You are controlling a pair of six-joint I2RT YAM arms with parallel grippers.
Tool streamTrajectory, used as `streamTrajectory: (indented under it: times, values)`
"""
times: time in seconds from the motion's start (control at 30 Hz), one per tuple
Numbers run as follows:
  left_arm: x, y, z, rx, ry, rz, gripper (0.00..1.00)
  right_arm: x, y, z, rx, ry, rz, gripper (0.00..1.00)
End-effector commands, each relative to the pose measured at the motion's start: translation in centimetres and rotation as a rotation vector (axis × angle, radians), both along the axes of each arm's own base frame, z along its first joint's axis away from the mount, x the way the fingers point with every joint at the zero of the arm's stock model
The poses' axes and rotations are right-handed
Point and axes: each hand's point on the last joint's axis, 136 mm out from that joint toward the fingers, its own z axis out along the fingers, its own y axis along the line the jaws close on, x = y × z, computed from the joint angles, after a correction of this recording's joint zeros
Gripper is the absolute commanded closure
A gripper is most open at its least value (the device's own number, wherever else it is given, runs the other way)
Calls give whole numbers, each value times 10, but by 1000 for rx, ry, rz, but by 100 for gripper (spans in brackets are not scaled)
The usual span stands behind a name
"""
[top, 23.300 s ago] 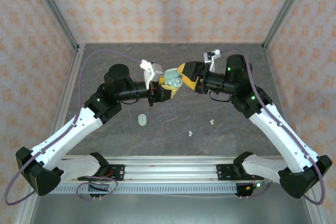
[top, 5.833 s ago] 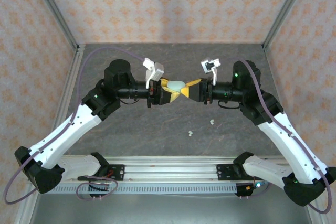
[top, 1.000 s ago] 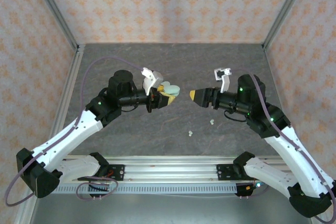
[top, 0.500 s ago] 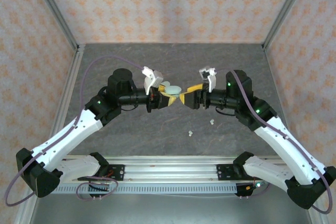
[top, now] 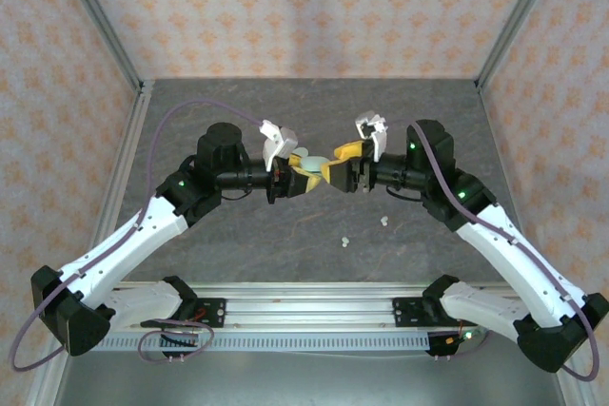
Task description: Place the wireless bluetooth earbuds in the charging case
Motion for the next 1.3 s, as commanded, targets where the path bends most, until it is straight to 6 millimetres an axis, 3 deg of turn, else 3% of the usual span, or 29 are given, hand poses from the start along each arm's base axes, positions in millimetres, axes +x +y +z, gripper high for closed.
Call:
streamTrajectory:
  times: [0.0, 0.27, 0.47, 0.87, 1.13, 1.27]
  values:
    - [-2, 2, 24, -43, -33, -15, 88, 2, 5, 29, 45, -113, 19, 32]
    - [-5, 4, 23, -34, -33, -17, 88, -27, 2, 37, 75, -145, 120, 24]
    - [-5, 3, 25, -37, -29, -23, 88, -37, -4, 19, 19, -128, 139, 16]
    - [-7, -1, 27, -49, -3, -54, 88, -8, 3, -2, -102, -163, 98, 15]
    - [-8, -1, 24, -30, 0, -64, 88, 8, 7, 20, -49, -223, 44, 20]
    - [-9, -1, 23, -27, -1, -68, 88, 10, 9, 21, -42, -210, 52, 23]
